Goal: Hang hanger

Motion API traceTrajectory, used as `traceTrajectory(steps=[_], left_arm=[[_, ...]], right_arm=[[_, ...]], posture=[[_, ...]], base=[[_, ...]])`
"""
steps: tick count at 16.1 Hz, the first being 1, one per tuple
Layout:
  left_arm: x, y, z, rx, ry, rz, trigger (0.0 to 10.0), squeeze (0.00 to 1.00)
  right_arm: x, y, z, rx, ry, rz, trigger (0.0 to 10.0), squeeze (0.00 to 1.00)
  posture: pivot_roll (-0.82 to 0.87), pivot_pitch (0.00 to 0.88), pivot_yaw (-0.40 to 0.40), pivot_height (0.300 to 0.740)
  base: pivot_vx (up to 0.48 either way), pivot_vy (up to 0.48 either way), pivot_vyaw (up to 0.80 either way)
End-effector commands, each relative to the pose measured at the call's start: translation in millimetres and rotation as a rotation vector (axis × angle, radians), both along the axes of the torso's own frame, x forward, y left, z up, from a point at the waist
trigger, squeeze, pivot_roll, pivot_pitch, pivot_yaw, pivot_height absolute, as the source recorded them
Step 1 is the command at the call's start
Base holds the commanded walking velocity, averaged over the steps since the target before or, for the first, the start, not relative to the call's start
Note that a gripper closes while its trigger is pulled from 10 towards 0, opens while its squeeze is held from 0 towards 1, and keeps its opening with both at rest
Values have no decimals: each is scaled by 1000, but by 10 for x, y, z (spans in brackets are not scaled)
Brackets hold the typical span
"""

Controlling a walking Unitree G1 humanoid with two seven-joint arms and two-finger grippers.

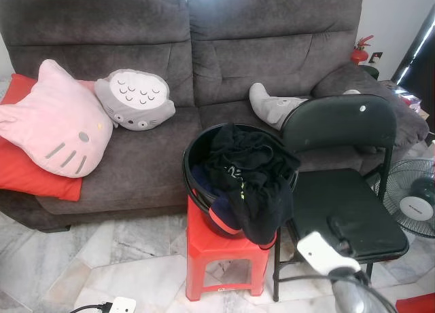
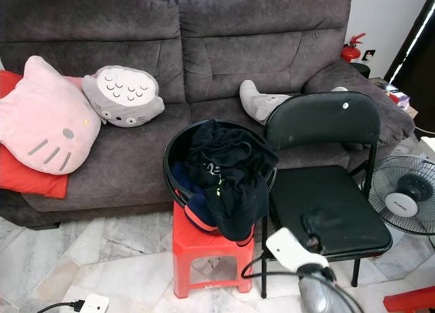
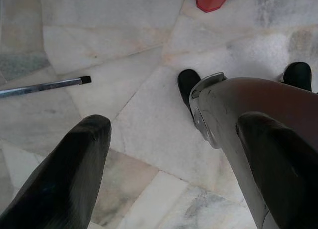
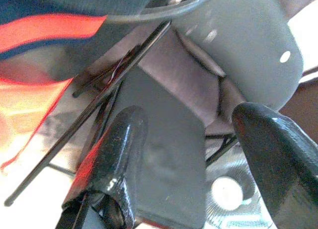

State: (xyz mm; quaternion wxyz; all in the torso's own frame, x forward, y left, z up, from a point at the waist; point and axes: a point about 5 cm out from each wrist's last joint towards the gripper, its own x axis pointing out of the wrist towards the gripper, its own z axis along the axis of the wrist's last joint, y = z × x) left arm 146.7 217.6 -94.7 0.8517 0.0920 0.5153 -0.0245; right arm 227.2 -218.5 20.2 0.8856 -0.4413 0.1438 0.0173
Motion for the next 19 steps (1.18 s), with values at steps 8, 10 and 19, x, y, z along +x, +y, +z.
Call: traceTrajectory(steps=[8,10,19], left_arm=[[-10,7,-3,10,4,-6,10000,0],[-10,9,-3,11,3,-5,10000,0],[-12,10,-3,10,5,-5,10000,0]], right_arm=[[171,77,99,-82,-40,168,10000,0],[193,92,105,-91,-43,195,10000,0],[196,145,7,-91,22,265,10000,0]], posture=[[-75,0,-1,740],[-73,0,0,740],[-70,0,-1,740]], base=[[0,0,0],[0,0,0],[0,0,0]])
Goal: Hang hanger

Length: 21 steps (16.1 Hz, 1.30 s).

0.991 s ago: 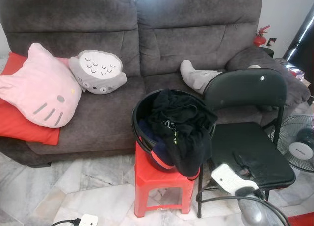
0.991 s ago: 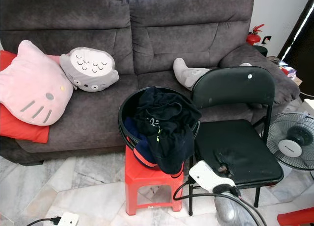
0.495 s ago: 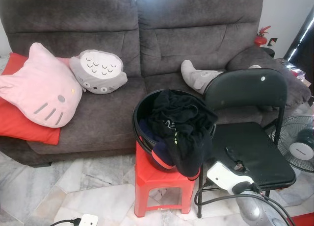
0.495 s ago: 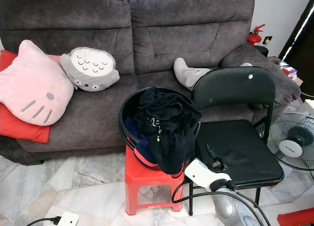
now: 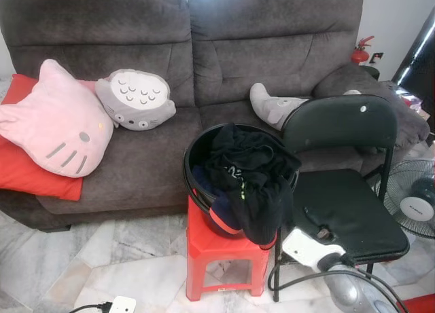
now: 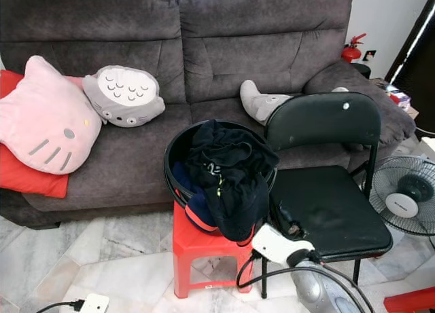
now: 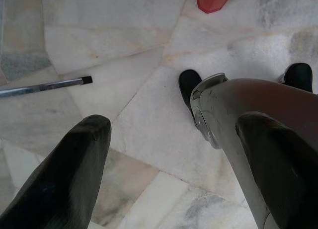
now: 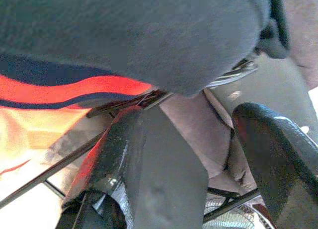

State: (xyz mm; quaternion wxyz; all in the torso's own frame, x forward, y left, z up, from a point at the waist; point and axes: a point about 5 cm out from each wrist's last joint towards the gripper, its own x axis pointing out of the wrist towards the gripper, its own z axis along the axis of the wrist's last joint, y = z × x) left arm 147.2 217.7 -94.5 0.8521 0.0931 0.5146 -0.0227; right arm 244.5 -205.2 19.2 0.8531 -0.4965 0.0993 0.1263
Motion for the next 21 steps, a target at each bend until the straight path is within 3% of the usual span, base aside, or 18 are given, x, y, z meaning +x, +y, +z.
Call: traceTrajectory(steps=[1,11,16,21], left_arm=[[-18,10,-5,8,7,-6,10000,0],[-19,10,-5,9,8,-9,10000,0],[-21,12,-6,9,8,-8,10000,0],[-20,6,-7,7,8,-7,10000,0]], right_arm=[[26,11,25,4,-9,13,10000,0],[122,128,200,39,-92,77,10000,0],[211,270,524,110,-199,134,10000,0],[238,399,665,116,-231,206,10000,0]], posture=[[-70,0,-1,740],[-69,0,0,740],[-73,0,3,740],[-71,0,-3,740]], base=[[0,0,0],[0,0,0],[0,0,0],[0,0,0]])
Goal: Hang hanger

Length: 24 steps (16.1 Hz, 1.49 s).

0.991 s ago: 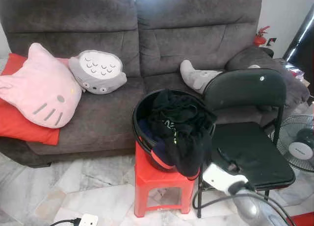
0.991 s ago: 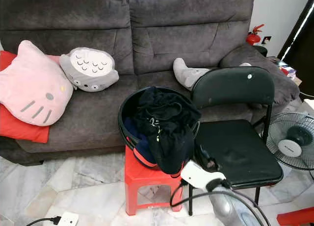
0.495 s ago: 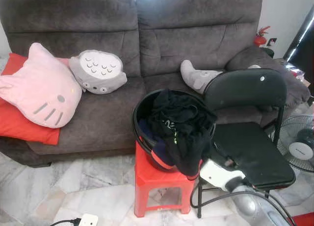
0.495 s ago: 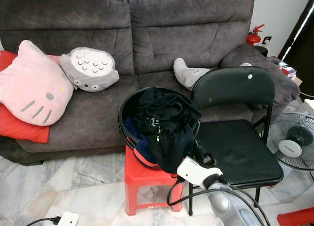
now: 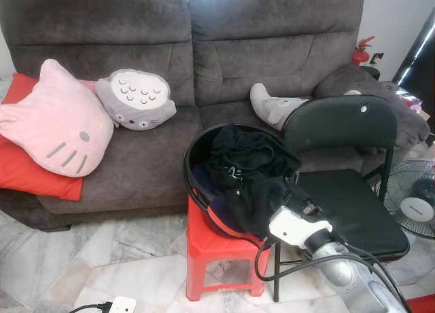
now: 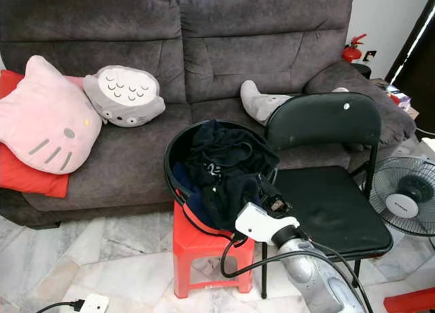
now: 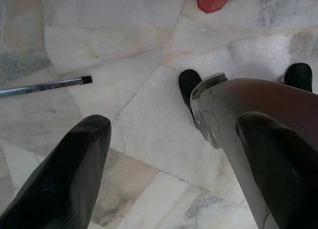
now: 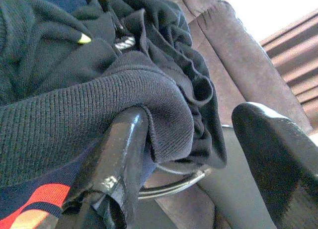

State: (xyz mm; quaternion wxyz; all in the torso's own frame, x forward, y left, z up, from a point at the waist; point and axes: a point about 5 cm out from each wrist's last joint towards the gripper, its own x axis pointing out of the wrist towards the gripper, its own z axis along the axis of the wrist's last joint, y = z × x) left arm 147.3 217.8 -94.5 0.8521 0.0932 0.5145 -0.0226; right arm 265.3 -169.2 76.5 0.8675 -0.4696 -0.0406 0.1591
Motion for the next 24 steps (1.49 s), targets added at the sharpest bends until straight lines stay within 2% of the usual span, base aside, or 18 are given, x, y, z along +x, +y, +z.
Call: traceTrajectory(steps=[1,9,12,14,16,21,23,24], left_arm=[[-21,5,-7,6,8,-8,10000,0],[-20,6,-6,6,9,-11,10000,0],[-19,3,-7,5,10,-13,10000,0],[-20,0,-8,5,10,-11,10000,0],[-20,-1,-8,4,10,-10,10000,0],[-18,-4,-8,5,13,-19,10000,0],[-13,-5,-7,5,13,-22,10000,0],[-10,-5,-6,6,11,-20,10000,0]], right_arm=[[25,38,100,16,-27,26,10000,0],[24,114,289,78,-73,92,10000,0],[22,118,288,105,-50,99,10000,0],[-26,139,260,109,-15,120,10000,0],[-98,78,283,103,-15,106,10000,0],[-509,-71,65,-35,211,199,10000,0],[-551,-155,-53,-94,296,178,10000,0],[-497,-225,-108,-192,295,138,10000,0]], posture=[[-71,0,-3,740],[-73,0,-4,740],[-74,0,-5,740],[-73,0,-6,740],[-74,0,-8,740],[-90,0,-5,740],[-91,0,-4,740],[-86,0,-4,740]], base=[[0,0,0],[0,0,0],[0,0,0],[0,0,0],[0,0,0],[0,0,0],[0,0,0],[0,0,0]])
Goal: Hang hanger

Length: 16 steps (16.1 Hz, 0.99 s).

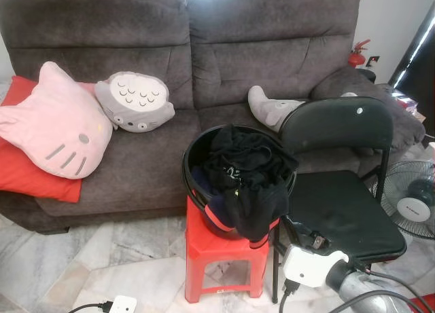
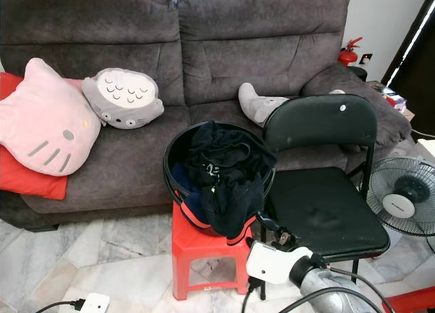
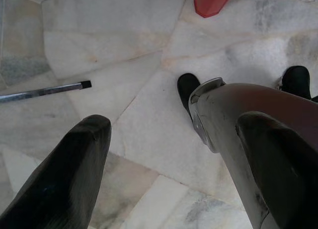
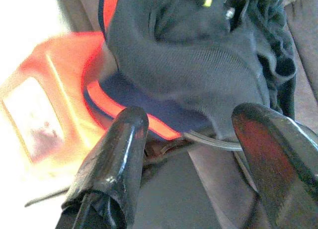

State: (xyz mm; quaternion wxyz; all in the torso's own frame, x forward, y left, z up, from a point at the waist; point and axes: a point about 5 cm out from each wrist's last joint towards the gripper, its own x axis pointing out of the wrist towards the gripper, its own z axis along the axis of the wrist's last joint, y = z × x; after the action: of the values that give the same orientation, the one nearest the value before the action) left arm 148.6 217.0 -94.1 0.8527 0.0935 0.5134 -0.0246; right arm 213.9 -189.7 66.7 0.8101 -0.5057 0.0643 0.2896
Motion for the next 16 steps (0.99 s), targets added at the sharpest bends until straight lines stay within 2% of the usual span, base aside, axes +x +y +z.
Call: traceTrajectory(steps=[1,3,6,9,16], left_arm=[[-21,4,-8,9,12,-14,10000,0],[-21,8,-8,12,11,-9,10000,0],[-23,9,-8,14,10,-6,10000,0],[-26,10,-9,14,10,-4,10000,0],[-20,5,-8,13,8,-4,10000,0]], right_arm=[[96,-47,21,-28,-43,-50,10000,0],[223,-103,56,-31,-96,-139,10000,0],[291,-121,-29,-55,-105,-195,10000,0],[255,-39,-120,-45,-82,-185,10000,0],[296,-97,-251,-75,-117,-237,10000,0]], posture=[[-84,0,-4,740],[-84,0,-3,740],[-77,0,-3,740],[-75,0,-5,740],[-74,0,-2,740]], base=[[0,0,0],[0,0,0],[0,0,0],[0,0,0],[0,0,0]])
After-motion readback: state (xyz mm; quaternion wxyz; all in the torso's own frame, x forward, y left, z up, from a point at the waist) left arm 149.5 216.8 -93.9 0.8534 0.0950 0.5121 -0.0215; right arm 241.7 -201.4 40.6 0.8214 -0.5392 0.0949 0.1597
